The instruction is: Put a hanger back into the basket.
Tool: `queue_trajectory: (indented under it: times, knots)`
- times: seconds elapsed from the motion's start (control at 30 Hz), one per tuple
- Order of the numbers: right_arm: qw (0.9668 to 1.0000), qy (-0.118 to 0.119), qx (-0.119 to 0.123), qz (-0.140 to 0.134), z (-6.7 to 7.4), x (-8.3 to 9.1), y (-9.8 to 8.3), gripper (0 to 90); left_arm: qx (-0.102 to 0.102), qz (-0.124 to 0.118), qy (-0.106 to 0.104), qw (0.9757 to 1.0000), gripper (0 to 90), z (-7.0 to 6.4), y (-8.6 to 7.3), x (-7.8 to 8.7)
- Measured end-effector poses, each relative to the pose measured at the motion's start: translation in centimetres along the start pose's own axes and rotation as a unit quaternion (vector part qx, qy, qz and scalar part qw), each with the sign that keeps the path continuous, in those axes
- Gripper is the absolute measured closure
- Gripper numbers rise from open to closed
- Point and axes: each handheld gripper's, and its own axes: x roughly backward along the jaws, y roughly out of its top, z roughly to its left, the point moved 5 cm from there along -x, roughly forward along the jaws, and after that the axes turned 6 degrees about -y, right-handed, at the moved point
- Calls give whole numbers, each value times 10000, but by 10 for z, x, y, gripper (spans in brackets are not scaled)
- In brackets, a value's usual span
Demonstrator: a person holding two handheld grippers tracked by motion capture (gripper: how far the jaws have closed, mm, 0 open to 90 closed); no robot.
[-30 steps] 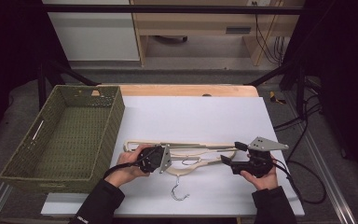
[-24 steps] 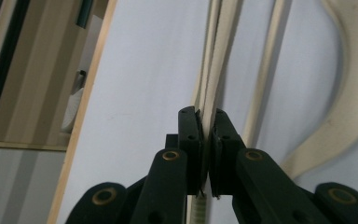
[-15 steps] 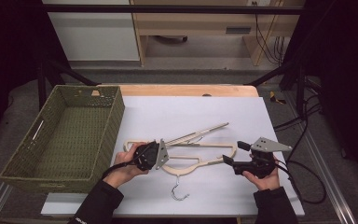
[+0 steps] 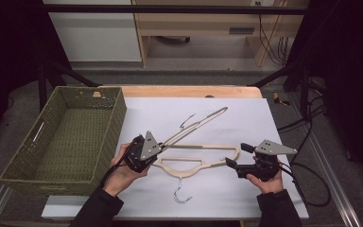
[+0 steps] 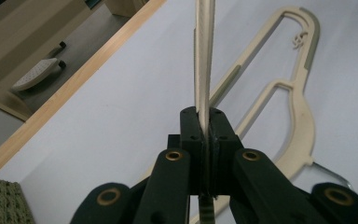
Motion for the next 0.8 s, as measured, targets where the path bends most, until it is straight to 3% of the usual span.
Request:
queue_trajectory:
  times: [0.13, 0.2, 0.4, 0.63, 0.7, 0.8]
  knots:
    - [10000, -25, -14, -2, 0, 0, 0, 151, 246, -136, 104, 9996, 867, 3, 5, 16]
    - [10000, -27, -17, -3, 0, 0, 0, 146, 268, -145, 114, 9995, 867, 4, 6, 20]
    - [10000, -62, 2, -43, -1, 2, 0, 103, 591, -448, 226, 9970, 868, 9, 12, 49]
    - [9998, -165, -39, -60, -3, 3, 0, 82, 678, -727, 247, 9947, 868, 17, 18, 84]
    - [9998, -171, -39, -68, -3, 3, 0, 80, 678, -735, 269, 9946, 868, 18, 19, 88]
    - [9998, -174, -17, -96, -4, 5, 1, 67, 753, -813, 353, 9932, 868, 31, 21, 108]
